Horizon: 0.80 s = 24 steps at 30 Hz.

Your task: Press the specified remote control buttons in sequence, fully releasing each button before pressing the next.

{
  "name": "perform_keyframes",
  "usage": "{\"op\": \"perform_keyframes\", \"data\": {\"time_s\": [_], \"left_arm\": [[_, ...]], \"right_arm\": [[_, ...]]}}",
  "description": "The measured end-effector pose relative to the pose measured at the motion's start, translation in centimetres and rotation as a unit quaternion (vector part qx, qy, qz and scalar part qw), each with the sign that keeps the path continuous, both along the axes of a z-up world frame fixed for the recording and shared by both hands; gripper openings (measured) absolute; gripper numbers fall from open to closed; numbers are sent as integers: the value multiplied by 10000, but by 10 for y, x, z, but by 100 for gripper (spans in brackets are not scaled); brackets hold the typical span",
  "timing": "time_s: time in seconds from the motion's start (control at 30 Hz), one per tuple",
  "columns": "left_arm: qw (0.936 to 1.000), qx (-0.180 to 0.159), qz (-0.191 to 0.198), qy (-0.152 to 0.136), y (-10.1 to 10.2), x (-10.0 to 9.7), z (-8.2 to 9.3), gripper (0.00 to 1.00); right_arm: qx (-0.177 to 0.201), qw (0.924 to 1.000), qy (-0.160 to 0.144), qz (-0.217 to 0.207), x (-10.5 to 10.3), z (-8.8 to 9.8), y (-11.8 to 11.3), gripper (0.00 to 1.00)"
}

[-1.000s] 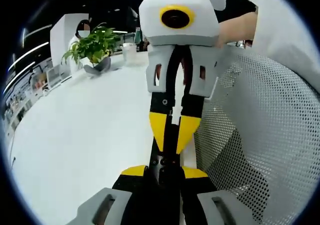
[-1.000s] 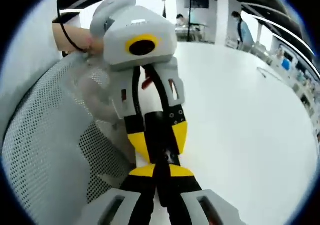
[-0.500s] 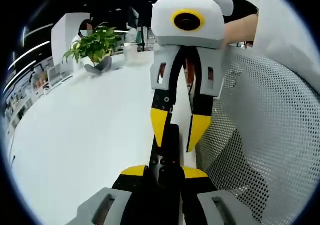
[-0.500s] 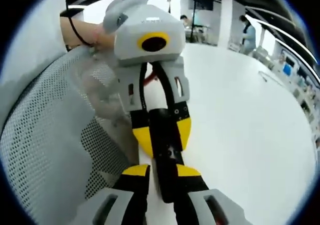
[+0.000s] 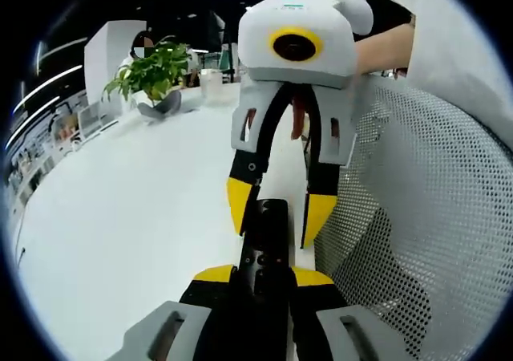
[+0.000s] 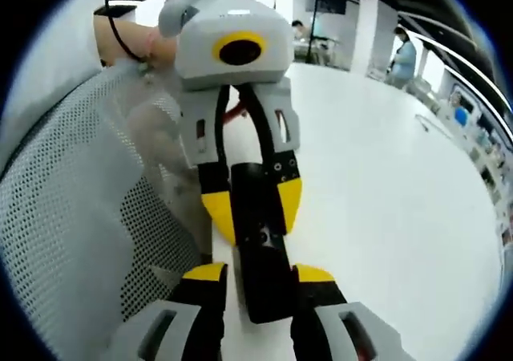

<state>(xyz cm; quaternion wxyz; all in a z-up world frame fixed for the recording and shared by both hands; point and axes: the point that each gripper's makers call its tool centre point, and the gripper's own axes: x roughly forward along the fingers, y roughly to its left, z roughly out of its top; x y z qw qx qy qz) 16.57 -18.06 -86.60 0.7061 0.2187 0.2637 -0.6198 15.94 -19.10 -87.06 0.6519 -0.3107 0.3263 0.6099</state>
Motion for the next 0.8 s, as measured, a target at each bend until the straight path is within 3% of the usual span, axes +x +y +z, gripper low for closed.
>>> {"op": "perform_keyframes", "data": {"time_s": [0.13,0.57,0.8], "left_arm": [[10000,-8,-8,-10,0,0,0,25],[9998,197,7,33,7,2,1,25],[9979,148,493,394,23,14,11,28]], "right_arm": [[-153,9995,-205,202,6,0,-1,22],[84,9997,-144,163,5,1,6,21],[138,9998,-142,41,8,1,7,21]]}}
